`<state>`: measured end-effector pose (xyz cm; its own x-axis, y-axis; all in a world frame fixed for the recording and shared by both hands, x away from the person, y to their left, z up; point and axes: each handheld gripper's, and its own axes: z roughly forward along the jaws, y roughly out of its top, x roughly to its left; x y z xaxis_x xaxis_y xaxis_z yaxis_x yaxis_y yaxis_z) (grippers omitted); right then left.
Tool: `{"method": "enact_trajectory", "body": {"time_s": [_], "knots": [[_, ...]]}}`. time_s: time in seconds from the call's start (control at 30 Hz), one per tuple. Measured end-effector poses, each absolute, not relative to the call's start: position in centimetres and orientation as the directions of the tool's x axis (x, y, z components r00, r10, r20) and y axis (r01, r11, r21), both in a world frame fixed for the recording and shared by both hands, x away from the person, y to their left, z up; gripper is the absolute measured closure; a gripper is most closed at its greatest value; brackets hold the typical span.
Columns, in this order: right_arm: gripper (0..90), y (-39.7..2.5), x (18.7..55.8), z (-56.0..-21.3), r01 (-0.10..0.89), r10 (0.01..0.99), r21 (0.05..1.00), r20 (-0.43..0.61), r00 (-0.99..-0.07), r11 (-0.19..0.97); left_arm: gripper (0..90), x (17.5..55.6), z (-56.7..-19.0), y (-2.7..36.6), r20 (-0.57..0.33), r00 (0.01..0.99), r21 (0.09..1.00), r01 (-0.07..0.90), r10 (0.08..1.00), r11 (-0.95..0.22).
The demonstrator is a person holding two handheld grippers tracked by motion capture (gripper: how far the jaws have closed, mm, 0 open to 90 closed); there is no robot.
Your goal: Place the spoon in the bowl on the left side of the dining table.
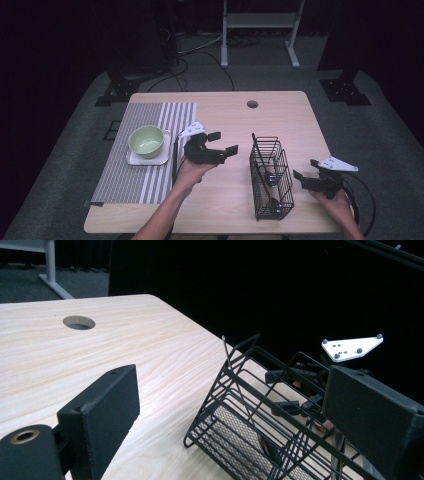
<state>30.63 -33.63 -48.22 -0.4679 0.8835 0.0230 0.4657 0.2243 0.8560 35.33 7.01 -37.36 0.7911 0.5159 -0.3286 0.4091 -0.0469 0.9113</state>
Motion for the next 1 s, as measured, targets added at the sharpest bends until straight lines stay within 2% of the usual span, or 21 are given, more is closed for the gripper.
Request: {"method": "enact_trajectory", "body": {"time_s": [0.9,1.0], "knots": [[15.8,-33.6,30.6,-48.2,0.463,0.881,0.855,0.017,-0.473,0.232,7.7,38.0,-37.3,4.5,-0.375,0.779,0.89,0.454,0.503,-0.039],[15.7,-33.5,30.6,-48.2,0.462,0.88,0.855,0.014,-0.475,0.236,10.8,38.4,-37.3,4.1,-0.38,0.781,0.889,0.456,0.496,-0.038]]}}
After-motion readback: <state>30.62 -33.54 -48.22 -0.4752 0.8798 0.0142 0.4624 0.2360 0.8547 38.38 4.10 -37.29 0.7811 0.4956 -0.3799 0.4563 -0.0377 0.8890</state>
